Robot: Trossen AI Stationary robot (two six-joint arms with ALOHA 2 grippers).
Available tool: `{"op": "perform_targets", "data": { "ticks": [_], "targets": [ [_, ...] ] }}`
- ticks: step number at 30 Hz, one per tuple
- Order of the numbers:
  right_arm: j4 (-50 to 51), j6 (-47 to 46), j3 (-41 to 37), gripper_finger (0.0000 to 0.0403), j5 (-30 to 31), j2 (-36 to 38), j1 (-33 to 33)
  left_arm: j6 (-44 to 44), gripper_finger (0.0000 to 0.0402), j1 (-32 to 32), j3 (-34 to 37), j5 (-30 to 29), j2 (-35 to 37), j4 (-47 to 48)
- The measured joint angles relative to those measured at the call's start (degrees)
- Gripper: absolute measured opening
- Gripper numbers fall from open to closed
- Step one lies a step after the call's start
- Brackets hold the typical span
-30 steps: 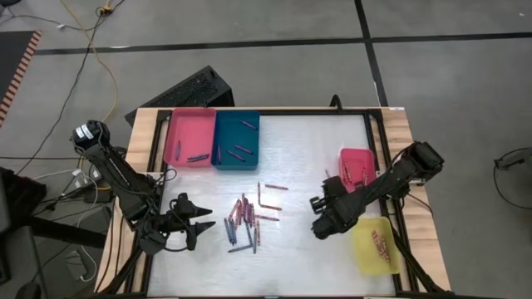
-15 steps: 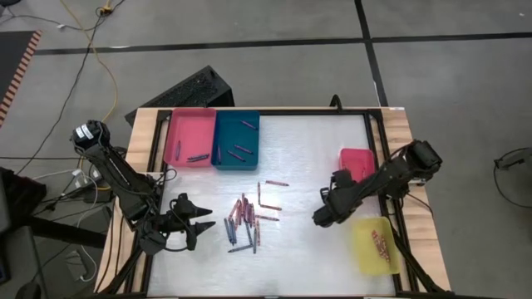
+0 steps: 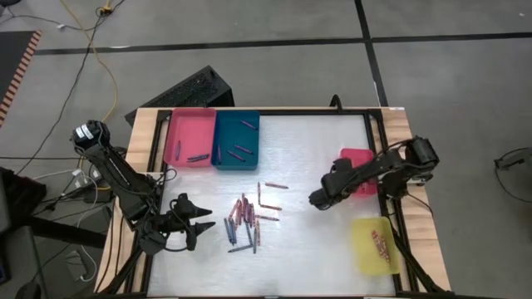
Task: Sort crayons
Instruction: Put the red crayon into the small red bin
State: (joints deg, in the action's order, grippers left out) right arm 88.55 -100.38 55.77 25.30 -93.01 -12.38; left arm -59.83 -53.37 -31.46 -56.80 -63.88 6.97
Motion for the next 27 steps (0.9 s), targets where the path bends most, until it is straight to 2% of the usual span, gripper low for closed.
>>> {"op": "perform_targets", "data": {
  "ticks": [9, 21, 27],
  "targets": [
    [-1.35, 9.80, -0.04, 0.0007, 0.01, 0.02, 7.24, 0.00, 0.0199, 0.00, -0.02, -0.04, 0.01, 0.12],
    [-5.45, 14.24, -0.11, 0.0007, 0.32, 0.07, 12.74, 0.00, 0.0199, -0.01, -0.02, 1.54, 0.00, 0.10],
    [-13.50, 18.73, -5.81, 0.0007, -2.33, 0.07, 16.03, 0.00, 0.0199, 0.01, -0.01, 1.83, 0.01, 0.10]
  ]
}}
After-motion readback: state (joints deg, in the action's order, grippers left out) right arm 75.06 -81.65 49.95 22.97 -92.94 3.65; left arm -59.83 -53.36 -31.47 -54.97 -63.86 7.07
